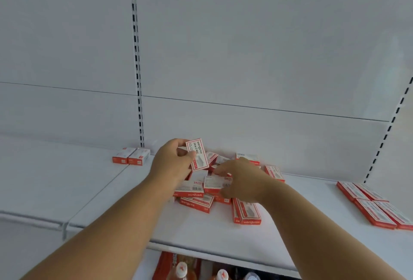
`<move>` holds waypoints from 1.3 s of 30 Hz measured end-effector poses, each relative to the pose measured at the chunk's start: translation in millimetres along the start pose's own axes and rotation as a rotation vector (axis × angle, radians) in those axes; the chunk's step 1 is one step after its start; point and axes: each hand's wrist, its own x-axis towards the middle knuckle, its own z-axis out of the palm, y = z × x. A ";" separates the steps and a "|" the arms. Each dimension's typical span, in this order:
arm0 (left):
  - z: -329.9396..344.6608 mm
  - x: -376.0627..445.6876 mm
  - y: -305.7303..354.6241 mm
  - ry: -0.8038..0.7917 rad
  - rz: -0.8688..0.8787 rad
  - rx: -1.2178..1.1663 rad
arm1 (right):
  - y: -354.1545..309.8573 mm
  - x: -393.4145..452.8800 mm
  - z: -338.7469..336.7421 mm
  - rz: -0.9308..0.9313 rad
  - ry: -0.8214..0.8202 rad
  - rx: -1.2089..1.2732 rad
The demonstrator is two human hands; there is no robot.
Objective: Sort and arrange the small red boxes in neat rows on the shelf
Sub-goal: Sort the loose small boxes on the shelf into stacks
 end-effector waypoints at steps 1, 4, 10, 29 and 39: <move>-2.4 -2.1 -0.3 0.011 -0.001 -0.012 | -0.3 0.0 -1.6 0.011 0.024 0.056; -9.0 -9.6 -0.2 0.081 -0.013 -0.055 | -0.9 -2.6 -4.4 0.094 0.131 0.429; -8.5 -25.0 4.5 0.066 -0.020 -0.207 | -14.8 -14.5 -2.3 0.141 0.320 0.938; 83.9 -59.9 31.4 -0.606 0.113 -0.273 | 20.8 -132.7 4.5 0.568 0.798 1.269; 196.3 -88.9 79.1 -0.707 0.239 -0.080 | 139.8 -195.5 -37.1 0.627 0.924 1.081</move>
